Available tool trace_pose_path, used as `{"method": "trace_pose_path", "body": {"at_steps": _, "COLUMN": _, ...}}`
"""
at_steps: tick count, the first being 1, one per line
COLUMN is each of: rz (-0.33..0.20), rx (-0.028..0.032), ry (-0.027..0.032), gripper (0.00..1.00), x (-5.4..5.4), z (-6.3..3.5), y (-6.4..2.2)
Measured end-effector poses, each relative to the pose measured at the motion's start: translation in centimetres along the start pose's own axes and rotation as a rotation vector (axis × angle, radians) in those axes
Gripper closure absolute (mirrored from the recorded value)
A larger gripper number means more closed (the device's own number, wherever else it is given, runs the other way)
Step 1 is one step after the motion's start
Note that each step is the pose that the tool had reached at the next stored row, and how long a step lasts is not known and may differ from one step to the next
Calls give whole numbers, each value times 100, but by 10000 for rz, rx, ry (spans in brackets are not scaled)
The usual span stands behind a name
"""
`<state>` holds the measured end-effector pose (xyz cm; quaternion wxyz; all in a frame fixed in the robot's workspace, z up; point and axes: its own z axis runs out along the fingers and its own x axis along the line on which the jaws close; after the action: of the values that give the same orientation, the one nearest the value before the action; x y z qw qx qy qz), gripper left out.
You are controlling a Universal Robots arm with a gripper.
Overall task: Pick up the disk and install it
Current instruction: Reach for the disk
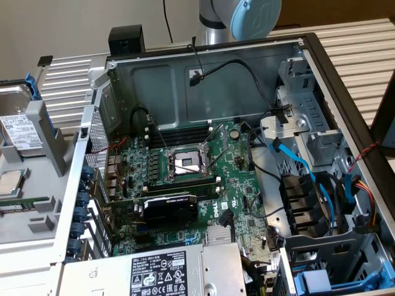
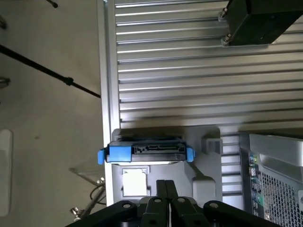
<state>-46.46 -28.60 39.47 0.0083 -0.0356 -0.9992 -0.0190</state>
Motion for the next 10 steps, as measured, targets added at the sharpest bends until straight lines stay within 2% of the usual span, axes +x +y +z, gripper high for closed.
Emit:
{"method": "trace_pose_path", "body": {"at_steps": 4, "rz": 1, "rx": 0, "ry": 0, "gripper": 89, "x": 162, "z": 9, "y": 60}}
{"method": "trace_pose_path", "body": {"at_steps": 10, "rz": -39, "rx": 2, "ry": 6, "gripper": 89, "x": 260, "z": 16, "y": 157}}
